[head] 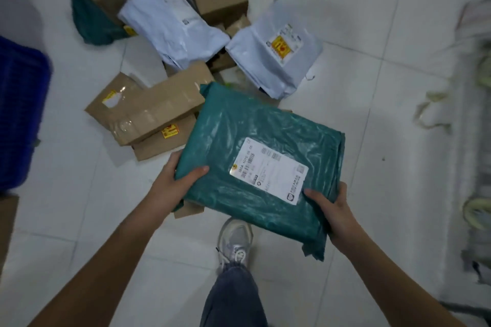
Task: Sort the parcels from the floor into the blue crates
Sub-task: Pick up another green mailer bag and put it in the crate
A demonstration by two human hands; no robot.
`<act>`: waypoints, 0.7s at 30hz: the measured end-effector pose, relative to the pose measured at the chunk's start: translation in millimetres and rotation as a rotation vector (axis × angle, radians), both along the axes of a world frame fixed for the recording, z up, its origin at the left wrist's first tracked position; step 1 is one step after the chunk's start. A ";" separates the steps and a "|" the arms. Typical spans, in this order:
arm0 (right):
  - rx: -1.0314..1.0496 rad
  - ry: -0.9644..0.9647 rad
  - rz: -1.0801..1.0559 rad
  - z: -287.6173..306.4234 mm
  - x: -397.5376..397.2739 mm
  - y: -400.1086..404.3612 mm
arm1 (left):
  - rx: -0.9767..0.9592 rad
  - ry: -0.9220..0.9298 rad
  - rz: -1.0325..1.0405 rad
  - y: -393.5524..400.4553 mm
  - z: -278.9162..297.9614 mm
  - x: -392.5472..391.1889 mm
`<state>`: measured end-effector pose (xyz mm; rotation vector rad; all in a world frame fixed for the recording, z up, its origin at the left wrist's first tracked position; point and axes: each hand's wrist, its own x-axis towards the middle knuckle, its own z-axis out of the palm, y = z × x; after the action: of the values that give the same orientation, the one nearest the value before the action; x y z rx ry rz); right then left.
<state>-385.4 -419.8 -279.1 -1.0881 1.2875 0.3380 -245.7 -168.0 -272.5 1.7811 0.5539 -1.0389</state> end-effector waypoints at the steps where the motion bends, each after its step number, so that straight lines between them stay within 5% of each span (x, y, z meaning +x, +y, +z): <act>1: -0.005 -0.032 -0.003 15.6 8.0 1.8 | -0.024 -0.009 0.028 4.2 13.6 6.4; 12: -0.033 -0.390 0.191 185.4 68.3 15.8 | -0.282 -0.236 0.172 73.5 198.6 32.4; 21: 0.001 -0.519 0.299 298.1 11.1 27.0 | -0.362 -0.254 0.373 102.4 299.7 -87.8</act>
<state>-374.3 -392.8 18.9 -1.2676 0.6663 0.2536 -333.5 -65.6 27.2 1.3940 0.4808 -0.5991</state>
